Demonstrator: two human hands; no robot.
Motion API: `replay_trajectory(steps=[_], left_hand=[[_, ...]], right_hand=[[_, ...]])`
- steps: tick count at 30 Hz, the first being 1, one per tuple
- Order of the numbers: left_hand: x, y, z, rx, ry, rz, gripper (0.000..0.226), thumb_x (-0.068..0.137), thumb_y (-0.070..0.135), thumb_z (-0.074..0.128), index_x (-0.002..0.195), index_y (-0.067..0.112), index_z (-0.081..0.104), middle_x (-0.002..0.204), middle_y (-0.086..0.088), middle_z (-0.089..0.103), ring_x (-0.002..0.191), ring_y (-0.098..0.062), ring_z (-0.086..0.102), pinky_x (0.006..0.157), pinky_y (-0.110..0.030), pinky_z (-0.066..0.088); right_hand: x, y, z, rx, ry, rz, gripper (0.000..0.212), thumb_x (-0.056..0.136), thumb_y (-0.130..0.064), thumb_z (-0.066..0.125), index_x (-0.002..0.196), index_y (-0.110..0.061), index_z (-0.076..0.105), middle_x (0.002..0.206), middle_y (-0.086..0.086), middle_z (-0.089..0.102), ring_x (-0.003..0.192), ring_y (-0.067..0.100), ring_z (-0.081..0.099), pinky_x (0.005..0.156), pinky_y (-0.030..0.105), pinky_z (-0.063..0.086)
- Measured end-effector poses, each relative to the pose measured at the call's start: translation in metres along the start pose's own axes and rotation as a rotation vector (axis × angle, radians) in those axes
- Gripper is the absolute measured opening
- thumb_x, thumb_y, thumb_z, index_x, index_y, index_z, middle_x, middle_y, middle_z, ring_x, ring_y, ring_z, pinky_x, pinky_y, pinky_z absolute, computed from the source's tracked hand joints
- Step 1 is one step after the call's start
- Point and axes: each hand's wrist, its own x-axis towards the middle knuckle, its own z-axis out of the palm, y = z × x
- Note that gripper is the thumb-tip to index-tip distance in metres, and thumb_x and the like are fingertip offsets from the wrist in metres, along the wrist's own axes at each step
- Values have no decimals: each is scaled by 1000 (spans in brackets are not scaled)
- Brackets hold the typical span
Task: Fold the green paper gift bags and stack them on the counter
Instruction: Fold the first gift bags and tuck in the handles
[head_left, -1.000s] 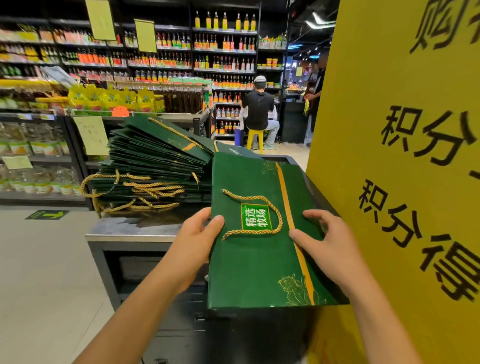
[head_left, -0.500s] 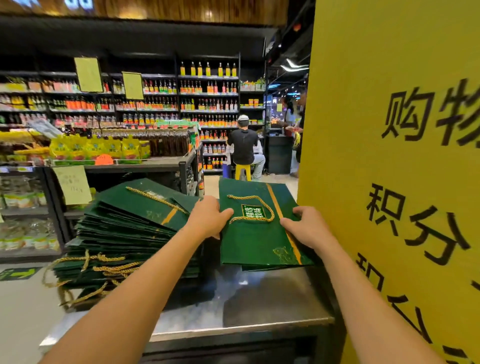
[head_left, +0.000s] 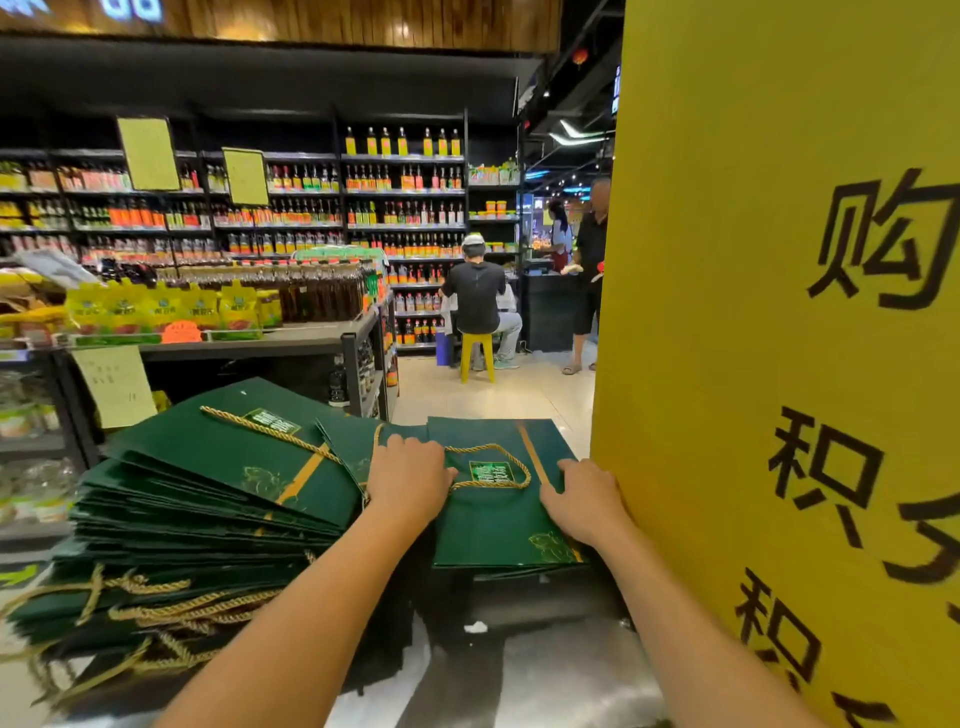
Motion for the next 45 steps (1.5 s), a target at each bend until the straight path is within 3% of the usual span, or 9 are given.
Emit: replay_trajectory(steps=[5,8,13,21,27,33,36,41,45], left_hand=[[3,5,5,-10,63,-18,35,107,37,40,123,12,59,128,-11,57,123,-32,50,100,-41,40],[14,16,3,-100,115,111,37,108,33,36,131,13,56,134,-12,55,125,-31,50,100,-42,41],[21,36,32,-41,-208,255,57,109,43,20,162,24,13,169,-14,5,156,-36,3,126,-50,9],[11,39,76,-91,-284,198,59,108,48,10,163,28,4,170,-11,-2,156,-32,-5,126,-50,3],[7,37,72,-136,-239,209,57,108,48,17,161,26,20,167,-13,16,154,-33,9,124,-50,15],[7,23,37,-265,-98,152,53,106,49,32,147,17,44,141,-13,51,129,-34,50,103,-48,44],[10,1,15,-293,-29,97,44,104,44,41,136,14,50,131,-13,58,118,-35,57,94,-47,49],[17,-54,-8,-252,49,-32,32,99,37,53,117,11,60,115,-12,64,104,-33,60,84,-42,51],[24,-88,-25,-165,-34,-78,49,95,48,62,131,15,56,128,-14,60,118,-37,55,96,-47,48]], right_hand=[[2,6,9,-4,-12,-107,54,102,-44,50,148,-14,47,151,11,46,139,31,40,112,40,37],[7,4,14,-30,-10,-203,53,105,-46,44,149,-16,46,154,15,42,146,30,31,115,38,31],[17,6,27,-182,-137,-204,65,105,-59,22,163,-31,13,170,13,6,157,31,0,127,45,5],[22,11,44,-363,-121,-237,63,106,-55,16,163,-28,9,169,13,10,156,28,6,127,46,4],[22,12,44,-346,-114,-246,63,105,-56,17,163,-29,13,169,13,14,156,28,9,127,45,7],[13,4,25,-236,-8,-311,55,105,-51,35,153,-25,39,146,3,54,135,23,47,109,38,39],[6,-4,13,-161,37,-331,53,103,-49,43,150,-24,45,143,1,58,130,22,53,102,38,45],[-3,-24,19,-53,-16,-359,61,101,-60,40,152,-27,44,152,-2,50,139,20,45,113,41,39],[-6,-23,37,-26,-47,-344,62,99,-65,38,149,-29,47,146,-6,54,134,17,49,113,43,40]])
